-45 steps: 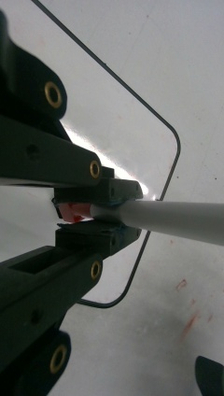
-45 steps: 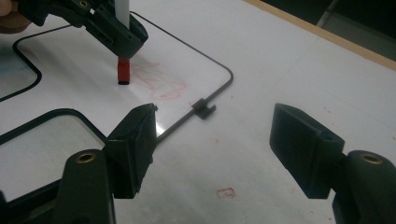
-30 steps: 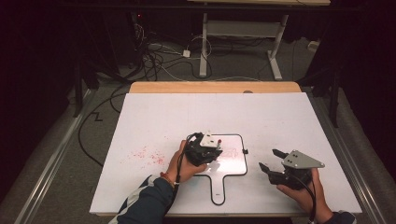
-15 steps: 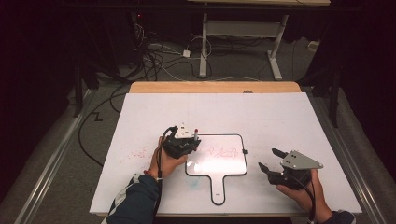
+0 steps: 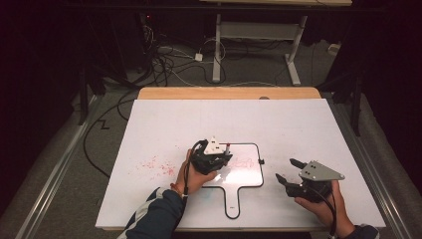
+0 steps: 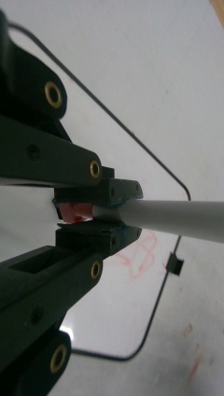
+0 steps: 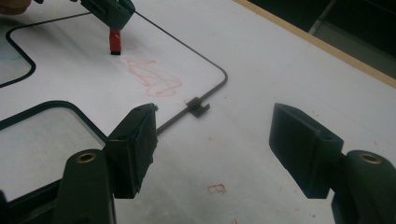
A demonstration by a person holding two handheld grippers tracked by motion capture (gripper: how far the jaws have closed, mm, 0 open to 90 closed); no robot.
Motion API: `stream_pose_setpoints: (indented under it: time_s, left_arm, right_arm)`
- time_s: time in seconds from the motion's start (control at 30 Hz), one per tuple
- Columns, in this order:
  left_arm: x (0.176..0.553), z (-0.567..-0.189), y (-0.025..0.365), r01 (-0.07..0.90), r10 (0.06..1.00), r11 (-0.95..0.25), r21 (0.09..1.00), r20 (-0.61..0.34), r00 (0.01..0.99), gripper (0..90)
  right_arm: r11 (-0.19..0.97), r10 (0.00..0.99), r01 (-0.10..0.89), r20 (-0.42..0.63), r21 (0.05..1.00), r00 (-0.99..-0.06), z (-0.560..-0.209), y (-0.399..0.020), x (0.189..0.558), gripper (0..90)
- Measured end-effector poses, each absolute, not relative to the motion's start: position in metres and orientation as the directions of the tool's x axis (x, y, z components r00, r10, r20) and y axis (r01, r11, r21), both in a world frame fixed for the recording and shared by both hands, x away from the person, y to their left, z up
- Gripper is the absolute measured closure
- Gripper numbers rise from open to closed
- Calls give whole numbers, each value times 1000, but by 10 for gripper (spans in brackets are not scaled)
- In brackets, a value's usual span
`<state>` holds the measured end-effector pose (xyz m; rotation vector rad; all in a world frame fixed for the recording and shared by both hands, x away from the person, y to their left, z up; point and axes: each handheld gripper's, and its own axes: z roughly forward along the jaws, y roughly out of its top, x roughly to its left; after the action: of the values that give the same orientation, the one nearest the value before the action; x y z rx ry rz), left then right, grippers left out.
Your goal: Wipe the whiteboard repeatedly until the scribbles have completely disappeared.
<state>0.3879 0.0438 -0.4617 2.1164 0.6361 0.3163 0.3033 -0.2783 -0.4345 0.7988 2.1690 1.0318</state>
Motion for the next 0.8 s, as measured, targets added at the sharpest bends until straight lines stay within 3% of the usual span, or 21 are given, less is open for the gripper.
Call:
stream_pose_setpoints:
  time_s: [0.17, 0.33, 0.7, 0.8]
  left_arm:
    - [400, -462, 71, 357, 620, -471, 807, 15, 785, 787]
    - [405, -464, 80, 389, 648, -425, 817, -25, 761, 787]
    - [391, -464, 23, 327, 546, -462, 825, -25, 837, 787]
    - [386, -462, 14, 284, 519, -502, 817, 21, 855, 787]
  right_arm:
    - [518, 728, 256, -263, 816, -633, -434, -279, 303, 329]
    - [519, 727, 256, -264, 816, -634, -434, -277, 303, 329]
    - [522, 724, 262, -259, 812, -640, -436, -277, 304, 328]
    - [521, 724, 262, -259, 812, -639, -436, -277, 304, 329]
